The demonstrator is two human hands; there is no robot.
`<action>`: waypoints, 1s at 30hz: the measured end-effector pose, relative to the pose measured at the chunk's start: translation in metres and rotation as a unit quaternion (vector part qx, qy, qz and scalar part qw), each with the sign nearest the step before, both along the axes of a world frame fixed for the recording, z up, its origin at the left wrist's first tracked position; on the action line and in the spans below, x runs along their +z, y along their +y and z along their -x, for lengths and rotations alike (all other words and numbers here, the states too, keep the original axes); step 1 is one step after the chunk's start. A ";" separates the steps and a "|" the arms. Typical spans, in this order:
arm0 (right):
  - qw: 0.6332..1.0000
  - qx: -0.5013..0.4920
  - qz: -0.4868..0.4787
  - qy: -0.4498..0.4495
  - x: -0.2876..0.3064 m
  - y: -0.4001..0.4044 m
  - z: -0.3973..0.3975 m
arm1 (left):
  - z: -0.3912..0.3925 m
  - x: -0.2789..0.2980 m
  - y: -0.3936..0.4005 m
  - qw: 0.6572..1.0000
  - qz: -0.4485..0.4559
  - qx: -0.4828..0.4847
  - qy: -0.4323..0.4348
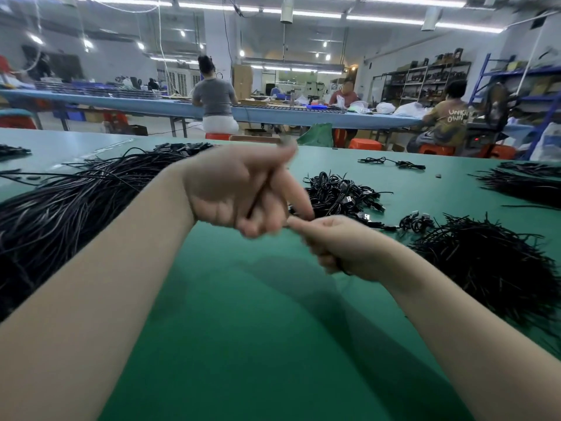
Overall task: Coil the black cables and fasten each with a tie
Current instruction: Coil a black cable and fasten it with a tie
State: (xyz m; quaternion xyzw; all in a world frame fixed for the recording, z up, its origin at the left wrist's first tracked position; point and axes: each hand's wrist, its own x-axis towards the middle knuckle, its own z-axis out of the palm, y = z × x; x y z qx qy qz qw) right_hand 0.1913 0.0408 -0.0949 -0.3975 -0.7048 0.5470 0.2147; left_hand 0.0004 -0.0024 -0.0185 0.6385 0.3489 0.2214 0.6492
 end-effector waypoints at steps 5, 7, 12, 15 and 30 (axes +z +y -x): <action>0.991 -0.040 -0.057 0.117 0.037 -0.006 -0.001 | -0.019 -0.024 0.013 0.986 0.009 0.092 0.139; 0.986 -0.037 -0.088 0.137 0.041 -0.013 0.007 | -0.020 -0.023 0.019 0.980 -0.007 0.197 0.039; 0.982 0.083 0.034 0.166 0.012 -0.026 0.029 | -0.007 -0.003 0.017 0.931 -0.061 0.302 -0.194; 0.984 0.123 0.085 0.096 -0.014 -0.021 0.027 | 0.001 0.010 0.004 0.940 -0.084 0.230 -0.239; 0.965 -0.097 -0.240 0.039 0.040 -0.006 0.000 | -0.019 -0.017 0.020 0.961 -0.033 0.273 0.014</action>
